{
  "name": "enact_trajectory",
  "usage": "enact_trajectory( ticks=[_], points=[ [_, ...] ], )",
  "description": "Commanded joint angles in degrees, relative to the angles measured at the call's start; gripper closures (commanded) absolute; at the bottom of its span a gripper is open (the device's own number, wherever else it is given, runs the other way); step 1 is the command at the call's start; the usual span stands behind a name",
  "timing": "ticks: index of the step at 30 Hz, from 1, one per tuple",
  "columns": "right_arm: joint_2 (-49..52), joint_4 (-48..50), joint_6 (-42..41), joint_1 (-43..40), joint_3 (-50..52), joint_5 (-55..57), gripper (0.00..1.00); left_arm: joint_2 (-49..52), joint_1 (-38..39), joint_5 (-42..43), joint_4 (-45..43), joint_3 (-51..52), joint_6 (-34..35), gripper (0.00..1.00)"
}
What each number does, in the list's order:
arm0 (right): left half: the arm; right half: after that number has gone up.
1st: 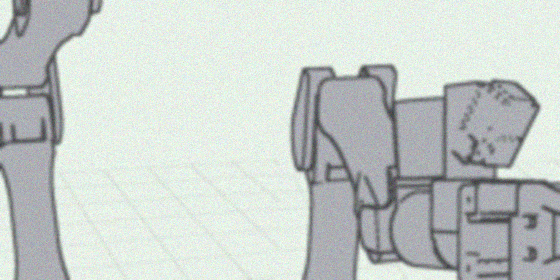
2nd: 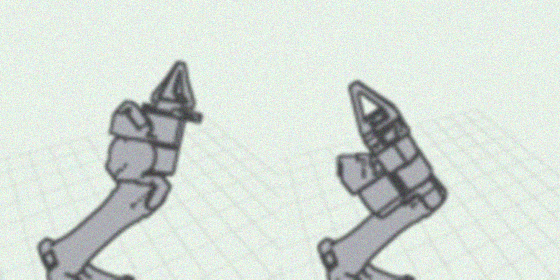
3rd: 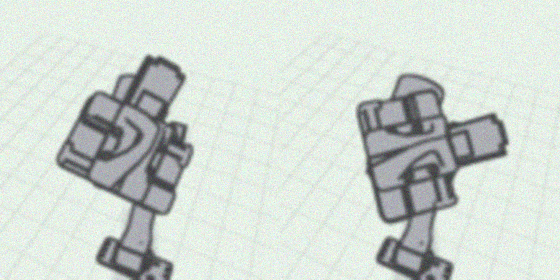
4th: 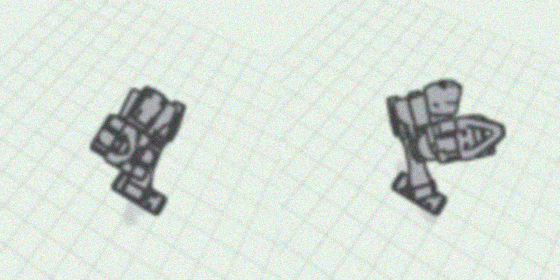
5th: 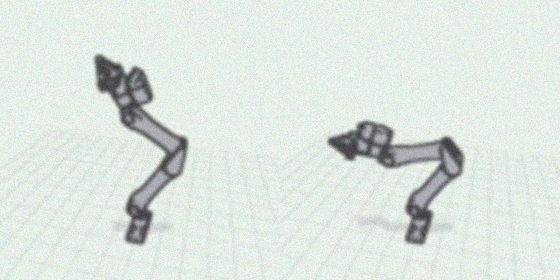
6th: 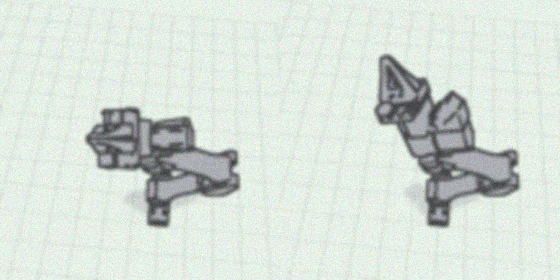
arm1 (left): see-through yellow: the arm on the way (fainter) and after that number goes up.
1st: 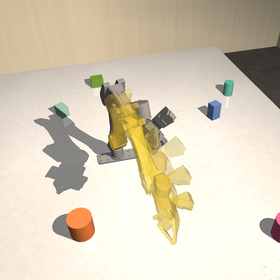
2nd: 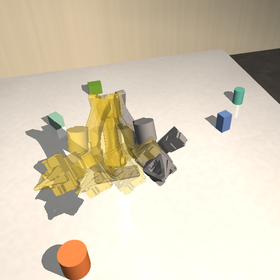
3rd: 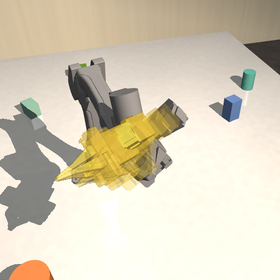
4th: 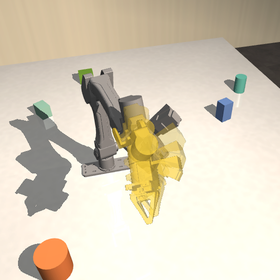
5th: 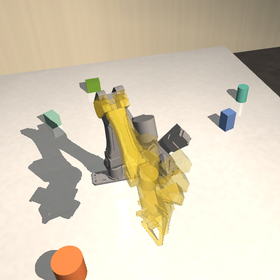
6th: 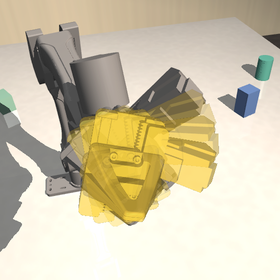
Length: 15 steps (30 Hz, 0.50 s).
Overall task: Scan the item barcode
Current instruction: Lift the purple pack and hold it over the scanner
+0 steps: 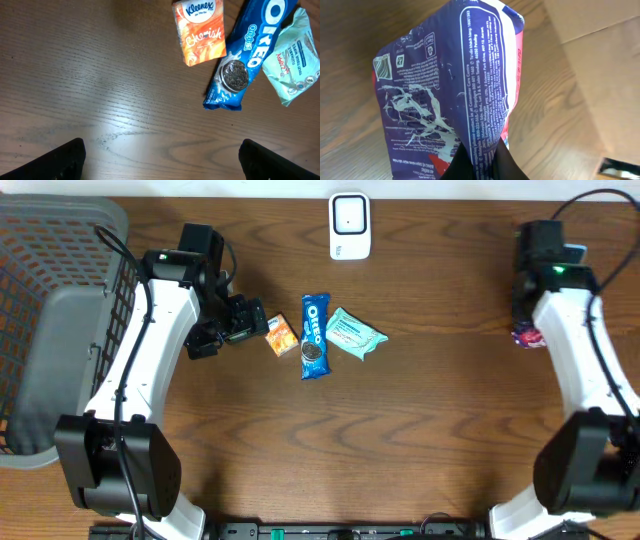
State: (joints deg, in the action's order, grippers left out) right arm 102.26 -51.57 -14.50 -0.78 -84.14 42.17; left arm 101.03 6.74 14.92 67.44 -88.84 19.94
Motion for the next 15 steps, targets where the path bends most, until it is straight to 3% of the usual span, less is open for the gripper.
enact_trajectory(
  ticks=[1,9,15],
  points=[
    [2.71,0.07,-2.23,4.50,0.28,7.34,0.99,-0.68,-0.42,0.09,0.22,-0.26,0.76,0.02],
    [13.29,1.51,-2.91,14.64,0.26,5.01,0.98,-0.68,-0.42,0.09,0.22,-0.26,0.74,0.02],
    [14.27,3.63,-3.93,20.17,-0.85,-4.81,0.77,-0.68,-0.42,0.09,0.22,-0.26,0.74,0.02]
  ],
)
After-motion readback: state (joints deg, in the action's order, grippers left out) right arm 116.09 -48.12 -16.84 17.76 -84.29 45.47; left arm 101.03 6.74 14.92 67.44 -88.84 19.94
